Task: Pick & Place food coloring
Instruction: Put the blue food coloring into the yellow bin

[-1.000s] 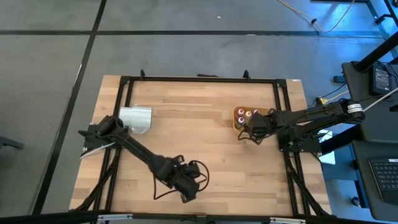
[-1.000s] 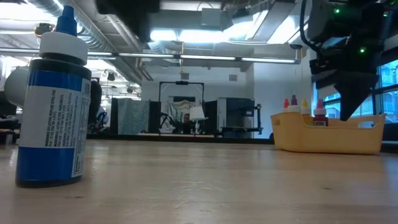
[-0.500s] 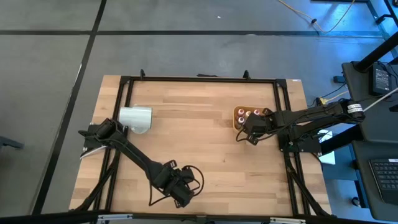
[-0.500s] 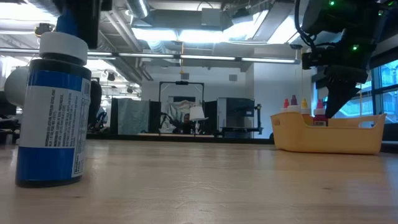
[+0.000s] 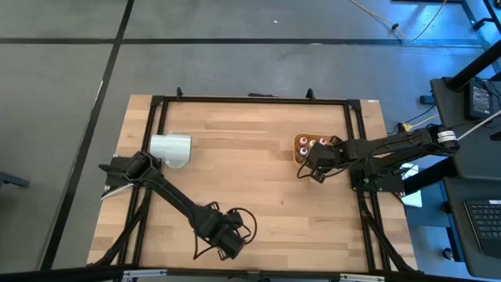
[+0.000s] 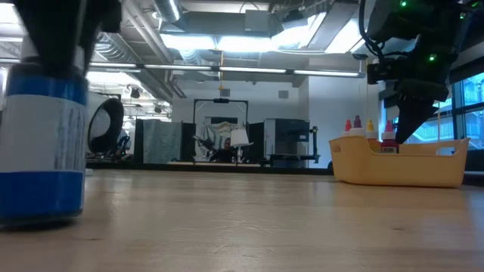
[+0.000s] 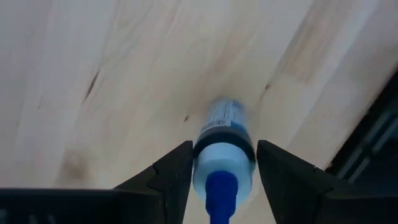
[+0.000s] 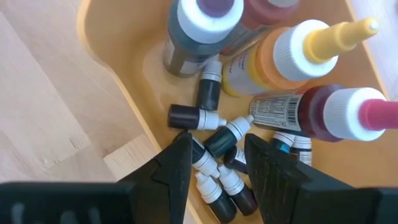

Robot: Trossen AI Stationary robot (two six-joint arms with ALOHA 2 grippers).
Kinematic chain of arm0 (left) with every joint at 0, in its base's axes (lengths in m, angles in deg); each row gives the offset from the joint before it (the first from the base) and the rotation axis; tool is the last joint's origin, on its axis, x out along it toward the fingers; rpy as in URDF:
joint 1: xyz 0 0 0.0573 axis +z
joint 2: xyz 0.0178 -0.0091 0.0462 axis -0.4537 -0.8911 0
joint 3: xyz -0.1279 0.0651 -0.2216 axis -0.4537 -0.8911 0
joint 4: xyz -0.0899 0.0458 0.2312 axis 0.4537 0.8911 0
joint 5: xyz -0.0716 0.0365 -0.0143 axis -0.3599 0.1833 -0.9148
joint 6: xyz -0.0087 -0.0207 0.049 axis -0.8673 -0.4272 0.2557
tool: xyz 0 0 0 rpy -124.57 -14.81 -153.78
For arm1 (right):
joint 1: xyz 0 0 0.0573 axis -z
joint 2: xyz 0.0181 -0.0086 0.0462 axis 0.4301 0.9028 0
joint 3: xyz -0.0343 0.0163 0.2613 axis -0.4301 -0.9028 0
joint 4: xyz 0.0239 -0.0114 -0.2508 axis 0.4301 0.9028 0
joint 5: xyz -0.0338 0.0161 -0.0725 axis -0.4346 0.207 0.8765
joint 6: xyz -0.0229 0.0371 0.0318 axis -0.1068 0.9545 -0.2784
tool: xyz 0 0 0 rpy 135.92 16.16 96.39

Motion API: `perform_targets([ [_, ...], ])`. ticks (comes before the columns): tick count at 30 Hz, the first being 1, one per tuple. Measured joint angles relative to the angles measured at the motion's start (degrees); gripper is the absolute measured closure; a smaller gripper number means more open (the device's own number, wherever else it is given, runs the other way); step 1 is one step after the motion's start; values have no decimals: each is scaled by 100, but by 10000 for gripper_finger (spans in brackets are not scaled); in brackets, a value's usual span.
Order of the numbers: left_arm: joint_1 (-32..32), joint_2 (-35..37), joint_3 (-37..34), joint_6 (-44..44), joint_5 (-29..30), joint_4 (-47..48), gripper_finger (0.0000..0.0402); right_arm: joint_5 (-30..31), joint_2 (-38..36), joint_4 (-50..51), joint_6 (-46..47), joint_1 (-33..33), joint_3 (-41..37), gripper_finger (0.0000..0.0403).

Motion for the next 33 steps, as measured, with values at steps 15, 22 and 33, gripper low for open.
perform_targets([
  [15, -4, 5, 11, -195, -236, 4, 273, 0, 0, -99, -138, 0, 0, 253],
  [22, 66, 5, 9, -156, -271, -9, 281, 0, 0, -97, -149, 1, 0, 253],
  [33, 521, 1, -2, 647, -247, -290, 282, 0, 0, -104, -470, 0, 0, 253],
])
